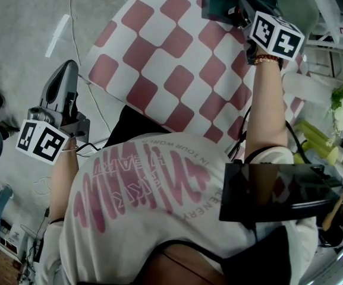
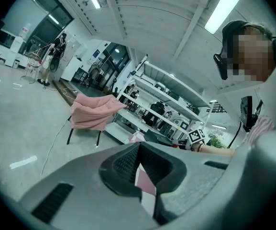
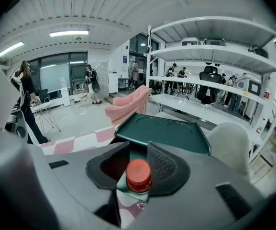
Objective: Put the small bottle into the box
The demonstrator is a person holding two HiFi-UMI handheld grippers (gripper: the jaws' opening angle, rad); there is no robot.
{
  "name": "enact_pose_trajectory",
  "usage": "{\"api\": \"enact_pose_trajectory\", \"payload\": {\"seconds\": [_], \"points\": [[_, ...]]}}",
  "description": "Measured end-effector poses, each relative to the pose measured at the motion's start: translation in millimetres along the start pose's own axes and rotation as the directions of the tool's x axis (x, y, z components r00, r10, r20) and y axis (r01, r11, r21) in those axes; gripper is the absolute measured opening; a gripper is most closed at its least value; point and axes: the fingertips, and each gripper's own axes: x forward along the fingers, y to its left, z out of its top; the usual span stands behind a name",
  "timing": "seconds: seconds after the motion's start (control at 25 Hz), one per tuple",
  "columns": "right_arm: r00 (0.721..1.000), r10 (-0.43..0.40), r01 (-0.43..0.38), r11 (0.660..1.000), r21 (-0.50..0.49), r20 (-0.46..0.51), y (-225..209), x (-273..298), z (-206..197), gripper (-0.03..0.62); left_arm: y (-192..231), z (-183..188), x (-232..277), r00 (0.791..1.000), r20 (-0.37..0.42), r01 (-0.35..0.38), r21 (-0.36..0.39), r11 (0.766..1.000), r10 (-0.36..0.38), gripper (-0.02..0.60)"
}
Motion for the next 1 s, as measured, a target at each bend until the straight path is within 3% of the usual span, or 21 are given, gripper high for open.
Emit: {"api": "enact_pose_trajectory", "payload": {"seconds": [0.68,1.0], "points": [[0.999,-0.028,0.028,1.0,0.008,-0.024,1,-6,-9,0.123,2,2,-7,1.0,0.012,0.005,0.001,1.0,-0.005,0.008],[0.996,-0.078,0.082,0.992,0.101,-0.043,-5,-4,-10,0.124,15,23,-1,1.0,0.008,0.024,0.008,1.0,-0.024,0.008]]}}
